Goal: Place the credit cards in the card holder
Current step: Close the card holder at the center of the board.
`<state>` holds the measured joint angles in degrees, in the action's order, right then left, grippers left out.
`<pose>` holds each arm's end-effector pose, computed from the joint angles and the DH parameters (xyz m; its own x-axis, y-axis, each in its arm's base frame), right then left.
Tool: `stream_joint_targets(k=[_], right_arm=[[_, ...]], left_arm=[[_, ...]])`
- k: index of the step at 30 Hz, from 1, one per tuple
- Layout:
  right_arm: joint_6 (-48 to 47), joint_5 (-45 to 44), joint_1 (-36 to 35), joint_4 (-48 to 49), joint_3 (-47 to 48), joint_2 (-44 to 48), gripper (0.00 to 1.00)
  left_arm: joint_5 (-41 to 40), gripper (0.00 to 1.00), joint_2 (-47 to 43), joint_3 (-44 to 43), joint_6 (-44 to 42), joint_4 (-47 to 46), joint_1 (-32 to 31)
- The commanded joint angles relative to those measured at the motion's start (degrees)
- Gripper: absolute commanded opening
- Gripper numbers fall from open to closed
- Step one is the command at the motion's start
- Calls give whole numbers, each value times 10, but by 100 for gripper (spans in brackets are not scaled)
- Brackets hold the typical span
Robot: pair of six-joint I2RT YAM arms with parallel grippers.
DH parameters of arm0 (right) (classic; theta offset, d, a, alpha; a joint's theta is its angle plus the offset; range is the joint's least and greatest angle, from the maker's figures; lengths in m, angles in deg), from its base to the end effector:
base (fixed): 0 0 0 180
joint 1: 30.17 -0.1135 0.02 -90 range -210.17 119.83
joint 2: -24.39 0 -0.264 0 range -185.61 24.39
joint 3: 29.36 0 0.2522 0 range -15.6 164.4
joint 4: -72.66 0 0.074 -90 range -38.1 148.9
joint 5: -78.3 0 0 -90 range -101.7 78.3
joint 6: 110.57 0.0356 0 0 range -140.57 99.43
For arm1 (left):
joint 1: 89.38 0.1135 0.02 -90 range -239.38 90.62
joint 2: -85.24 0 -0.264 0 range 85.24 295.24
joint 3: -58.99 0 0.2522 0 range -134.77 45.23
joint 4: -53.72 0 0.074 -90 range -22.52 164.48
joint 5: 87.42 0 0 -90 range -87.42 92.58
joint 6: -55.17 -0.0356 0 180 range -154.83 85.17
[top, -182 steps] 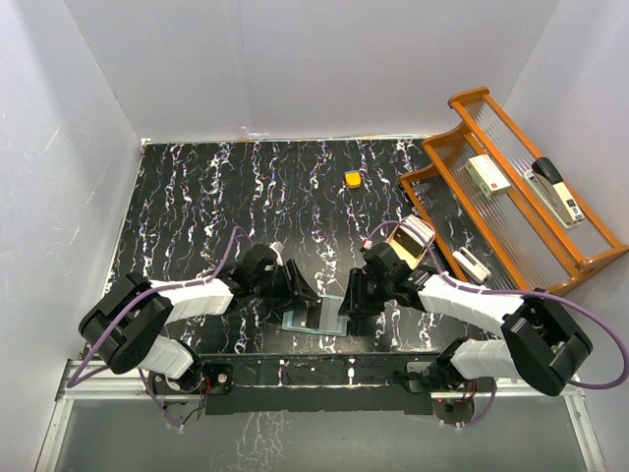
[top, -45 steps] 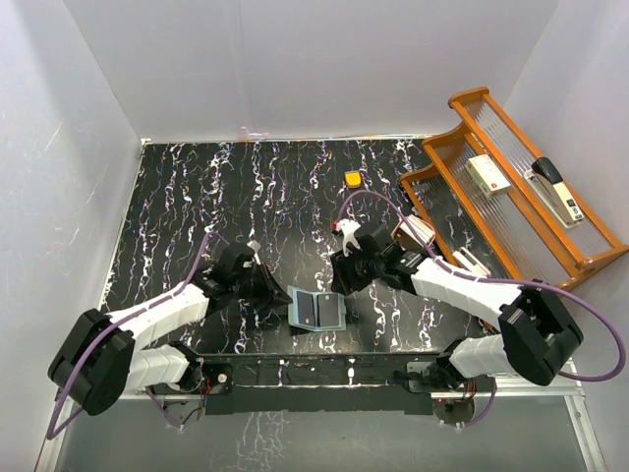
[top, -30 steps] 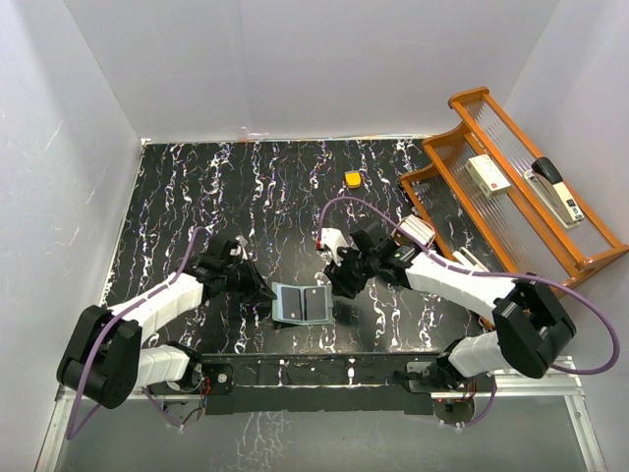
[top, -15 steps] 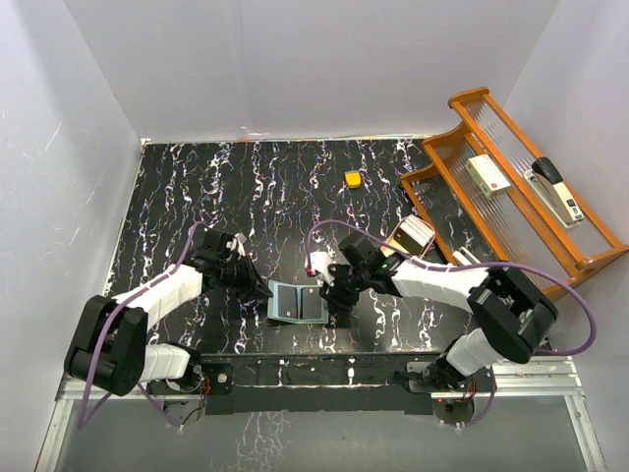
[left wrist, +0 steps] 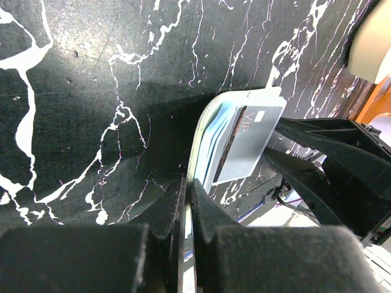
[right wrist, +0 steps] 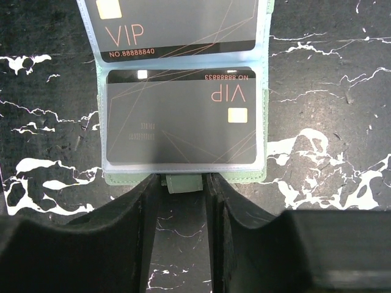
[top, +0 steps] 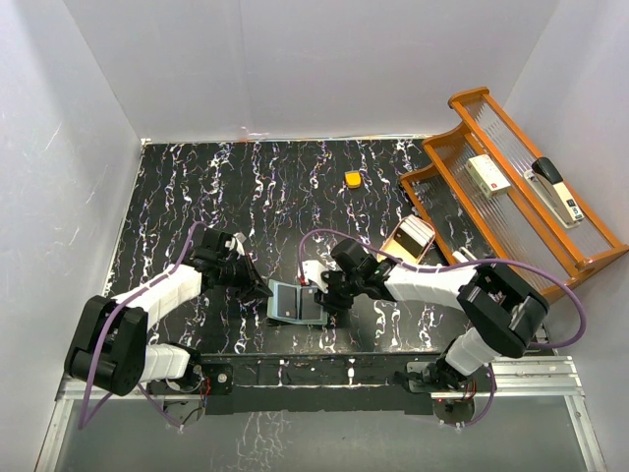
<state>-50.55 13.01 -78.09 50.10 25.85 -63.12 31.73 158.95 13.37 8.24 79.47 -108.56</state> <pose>0.1786 0.2200 0.1555 -0.0572 -0.7407 -0.6694 -0.9976 0.0694 0.0085 0.2120 -0.0921 0.1633 -0.9384 -0.3050 -0.1625 -0.1128 0.7147 -0.6902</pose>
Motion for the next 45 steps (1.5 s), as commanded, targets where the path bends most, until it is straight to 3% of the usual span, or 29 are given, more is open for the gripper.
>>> stream_joint_targets(k=[1, 10, 22, 31, 38, 45], right_arm=[[-15, 3, -10, 45, 0, 1, 30], [8, -18, -15, 83, -16, 25, 0], [193, -119, -13, 267, -101, 78, 0], [360, -122, -13, 397, -162, 70, 0], [465, -189, -13, 436, -196, 78, 0], [520, -181, -13, 501, -237, 68, 0]], left_arm=[[21, 0, -7, -6, 3, 1, 3], [-28, 0, -13, -28, -16, 66, 6], [-91, 0, -24, -33, -15, 120, 10], [-95, 0, -21, -32, -10, 123, 10], [-96, 0, -20, -31, -6, 123, 10], [-92, 0, -21, -30, -4, 123, 10]])
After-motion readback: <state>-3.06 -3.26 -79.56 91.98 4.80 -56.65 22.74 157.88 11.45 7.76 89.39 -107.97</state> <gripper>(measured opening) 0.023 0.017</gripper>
